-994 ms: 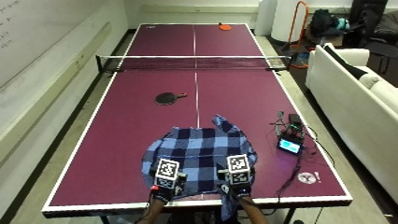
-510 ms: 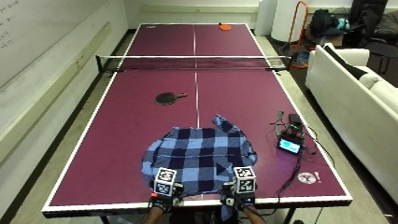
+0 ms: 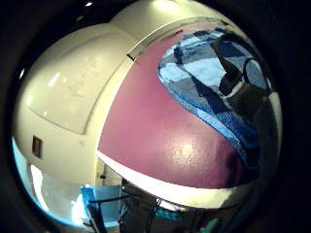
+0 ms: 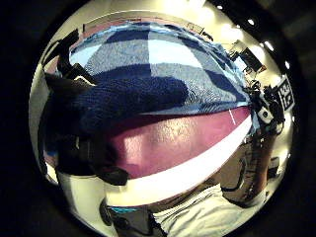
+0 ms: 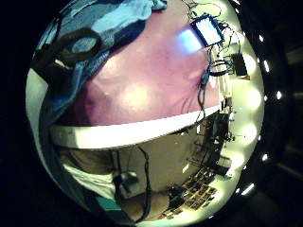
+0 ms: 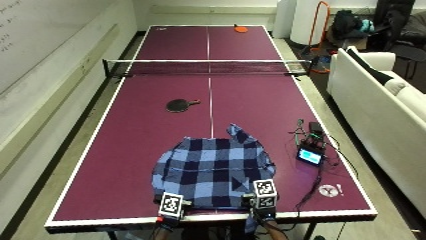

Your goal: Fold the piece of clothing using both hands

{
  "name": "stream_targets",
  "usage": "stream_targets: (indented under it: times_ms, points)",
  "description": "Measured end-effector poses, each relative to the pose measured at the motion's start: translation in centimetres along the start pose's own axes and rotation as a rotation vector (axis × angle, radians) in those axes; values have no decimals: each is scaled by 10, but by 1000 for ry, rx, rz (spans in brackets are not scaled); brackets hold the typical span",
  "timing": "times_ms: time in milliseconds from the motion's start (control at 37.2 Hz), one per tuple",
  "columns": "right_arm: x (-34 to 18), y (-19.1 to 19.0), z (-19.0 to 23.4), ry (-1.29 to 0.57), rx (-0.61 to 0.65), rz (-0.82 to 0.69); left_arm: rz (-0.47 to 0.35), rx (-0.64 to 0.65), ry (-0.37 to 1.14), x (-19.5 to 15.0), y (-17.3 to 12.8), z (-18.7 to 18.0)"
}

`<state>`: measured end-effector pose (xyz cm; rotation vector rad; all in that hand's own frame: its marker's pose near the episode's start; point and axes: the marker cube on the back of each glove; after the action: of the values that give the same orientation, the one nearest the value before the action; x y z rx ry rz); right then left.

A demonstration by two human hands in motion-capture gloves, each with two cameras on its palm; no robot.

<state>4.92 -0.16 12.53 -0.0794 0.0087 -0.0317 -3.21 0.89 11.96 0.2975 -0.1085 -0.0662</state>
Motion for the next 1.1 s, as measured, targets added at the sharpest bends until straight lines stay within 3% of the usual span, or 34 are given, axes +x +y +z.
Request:
stream_targets:
  times_ms: [81, 215, 322, 430, 510, 645, 752, 833, 913, 1021, 1102]
  points:
    - [5, 14, -18, -69, -83, -69, 17, 88, -47, -18, -5, -21]
    - [15, 40, -61, -151, -204, -186, 88, -77, 179, -10, 21, -64]
    - [22, 54, -105, -166, -246, -260, 160, -152, 248, -15, 25, -115]
    - [22, 49, -157, -158, -183, -262, 177, -133, 180, -24, 2, -151]
    - [17, 23, -192, -163, -115, -194, 146, -148, 90, -34, -28, -161]
    - [9, -86, -208, -125, -58, -55, 60, -209, 7, -39, -121, -123]
    - [-6, -138, -211, -54, -166, 15, 25, -282, 2, -38, -177, -81]
    - [-13, -156, -199, -13, -248, 47, -1, -303, 7, -39, -186, -77]
    - [-17, -181, -177, 18, -239, 60, -43, -228, 3, -43, -189, -81]
    - [-12, -195, -160, -28, -63, 106, -92, -82, 43, -50, -194, -65]
    - [5, -187, -158, -83, 80, 222, -117, -150, 77, -53, -176, -55]
